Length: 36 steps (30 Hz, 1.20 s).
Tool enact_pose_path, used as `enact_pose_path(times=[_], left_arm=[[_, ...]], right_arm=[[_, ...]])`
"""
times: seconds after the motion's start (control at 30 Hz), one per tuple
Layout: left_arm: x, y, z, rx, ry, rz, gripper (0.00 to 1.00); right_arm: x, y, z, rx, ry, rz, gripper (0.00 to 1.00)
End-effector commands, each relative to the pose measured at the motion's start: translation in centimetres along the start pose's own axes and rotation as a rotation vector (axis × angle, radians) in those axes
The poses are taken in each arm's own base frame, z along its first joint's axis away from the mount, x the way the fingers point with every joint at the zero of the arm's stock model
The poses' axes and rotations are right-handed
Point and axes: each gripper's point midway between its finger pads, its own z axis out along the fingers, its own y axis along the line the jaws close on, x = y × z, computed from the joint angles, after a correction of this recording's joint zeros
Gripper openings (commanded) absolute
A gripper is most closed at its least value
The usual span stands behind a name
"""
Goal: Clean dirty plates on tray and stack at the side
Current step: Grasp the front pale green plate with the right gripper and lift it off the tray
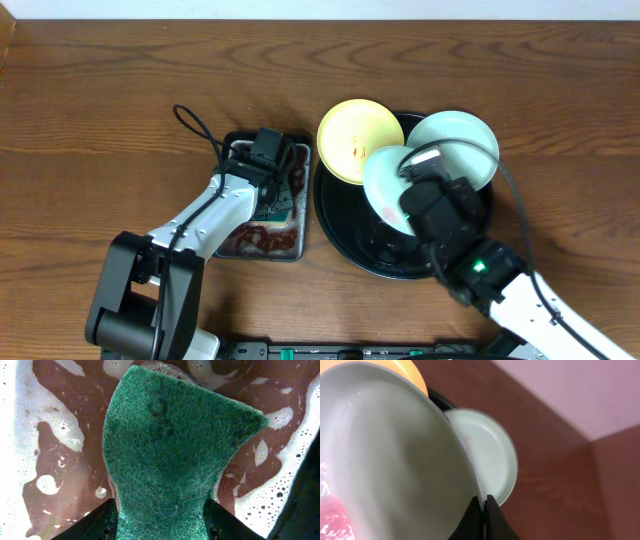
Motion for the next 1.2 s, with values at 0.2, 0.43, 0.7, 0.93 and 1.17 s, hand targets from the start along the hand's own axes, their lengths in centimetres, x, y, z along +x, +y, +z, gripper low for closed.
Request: enact_pose_path(times=[0.2, 0.43, 0.7, 0.93, 1.17], left_arm=[[1.0, 0.6, 0.8, -0.019, 0.032, 0.002, 0.57], [1.0, 0.6, 0.8, -0.019, 0.032, 0.002, 0.57], [1.0, 0.6, 0.8, -0.019, 0.032, 0.002, 0.57], [1.0, 0.6, 0.8, -0.019, 0.032, 0.002, 0.57], [1.0, 0.6, 0.8, -0.019, 0.032, 0.002, 0.58]], right_arm=[[-4.4, -1.4, -3.7, 0.214, -0.146, -0.25, 0.01], [-5.2, -2.0, -4.2, 0.257, -0.165, -0.261, 0.01], [-5.6, -2.1, -4.2, 0.258, -0.176, -0.24, 0.01], [-3.4, -4.0, -1.1, 0.216, -0.111, 0.142, 0.01], [3.3, -6.3, 4.7, 0.032, 0.138, 0.741, 0.01]])
